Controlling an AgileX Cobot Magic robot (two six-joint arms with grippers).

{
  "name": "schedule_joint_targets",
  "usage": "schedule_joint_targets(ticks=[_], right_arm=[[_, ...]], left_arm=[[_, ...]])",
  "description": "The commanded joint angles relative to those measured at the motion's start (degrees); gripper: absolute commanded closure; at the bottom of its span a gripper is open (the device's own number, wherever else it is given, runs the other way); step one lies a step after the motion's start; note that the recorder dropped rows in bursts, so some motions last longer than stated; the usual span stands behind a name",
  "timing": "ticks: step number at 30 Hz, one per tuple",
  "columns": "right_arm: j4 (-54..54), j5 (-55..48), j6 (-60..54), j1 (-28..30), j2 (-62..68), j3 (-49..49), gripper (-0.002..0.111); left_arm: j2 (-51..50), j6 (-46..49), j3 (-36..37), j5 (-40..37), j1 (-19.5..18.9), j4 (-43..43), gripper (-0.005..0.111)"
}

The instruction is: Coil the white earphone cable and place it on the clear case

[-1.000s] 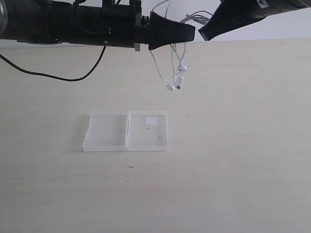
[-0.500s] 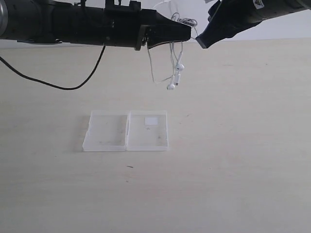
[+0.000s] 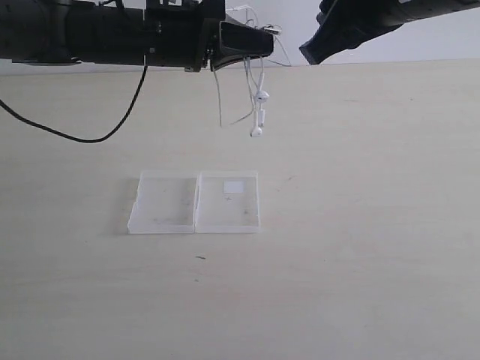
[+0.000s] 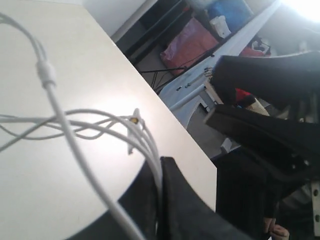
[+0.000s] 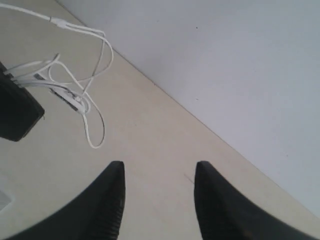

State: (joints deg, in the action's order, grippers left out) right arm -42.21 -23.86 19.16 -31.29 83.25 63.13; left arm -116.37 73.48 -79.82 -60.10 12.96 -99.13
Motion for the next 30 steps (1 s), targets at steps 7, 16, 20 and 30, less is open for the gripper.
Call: schedule_joint_targets(ticks=[7, 16, 20, 30], right_arm=[[0.3, 4.6, 1.2, 0.1, -0.8, 0.1, 0.064], [0.1, 13.4, 3.6, 0.1, 1.7, 0.1, 0.065], [-0.3, 18.9, 3.3, 1.1, 4.4, 0.1, 0.065], [-0.1, 29.4, 2.3, 5.8, 12.0, 0.1, 0.085]], left_arm=[[0.7, -0.4, 3.3, -2.9, -1.2, 1.8, 0.107], [1.0, -1.8, 3.3, -9.9, -3.2, 11.6, 0.107], [1.1, -3.1, 3.3, -9.9, -3.4, 18.4, 0.107], [1.7, -3.3, 3.3, -9.9, -3.2, 20.9, 0.107]])
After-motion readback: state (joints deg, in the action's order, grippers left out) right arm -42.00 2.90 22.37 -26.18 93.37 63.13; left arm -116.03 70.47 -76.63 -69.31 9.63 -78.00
